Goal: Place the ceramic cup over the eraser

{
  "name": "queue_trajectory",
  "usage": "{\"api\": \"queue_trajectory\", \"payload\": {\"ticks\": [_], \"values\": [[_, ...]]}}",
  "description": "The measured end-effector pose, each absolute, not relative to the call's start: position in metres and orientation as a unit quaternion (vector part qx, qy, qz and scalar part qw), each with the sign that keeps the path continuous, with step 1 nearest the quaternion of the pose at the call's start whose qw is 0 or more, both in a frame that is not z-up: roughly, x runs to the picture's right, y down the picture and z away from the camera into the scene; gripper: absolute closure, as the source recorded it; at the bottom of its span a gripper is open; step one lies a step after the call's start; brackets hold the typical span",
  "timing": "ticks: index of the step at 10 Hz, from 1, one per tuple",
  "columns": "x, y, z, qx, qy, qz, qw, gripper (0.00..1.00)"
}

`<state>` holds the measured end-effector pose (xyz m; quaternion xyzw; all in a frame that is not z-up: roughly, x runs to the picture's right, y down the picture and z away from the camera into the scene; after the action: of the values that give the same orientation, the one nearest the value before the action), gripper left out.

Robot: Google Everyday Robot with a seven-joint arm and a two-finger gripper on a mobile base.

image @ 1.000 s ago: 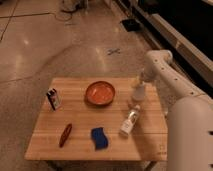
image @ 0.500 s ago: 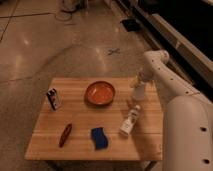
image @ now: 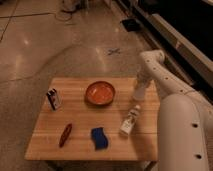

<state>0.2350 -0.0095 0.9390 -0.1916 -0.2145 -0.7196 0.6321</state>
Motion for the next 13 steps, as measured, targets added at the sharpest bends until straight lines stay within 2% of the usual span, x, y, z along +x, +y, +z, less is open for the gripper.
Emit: {"api": "queue_trajectory", "payload": {"ticks": [4, 7, 11, 13], "values": [[0.216, -0.020, 0.905, -0.174, -0.225, -0.752, 0.595, 0.90], [0.189, -0.034, 0.836, -0.130, -0.234, -0.799, 0.539, 0.90], [0.136, -0.028, 0.740, -0.055, -0.280, -0.842, 0.458, 0.90], [0.130, -0.025, 0.727, -0.045, -0.289, -0.845, 0.448, 0.90]]}}
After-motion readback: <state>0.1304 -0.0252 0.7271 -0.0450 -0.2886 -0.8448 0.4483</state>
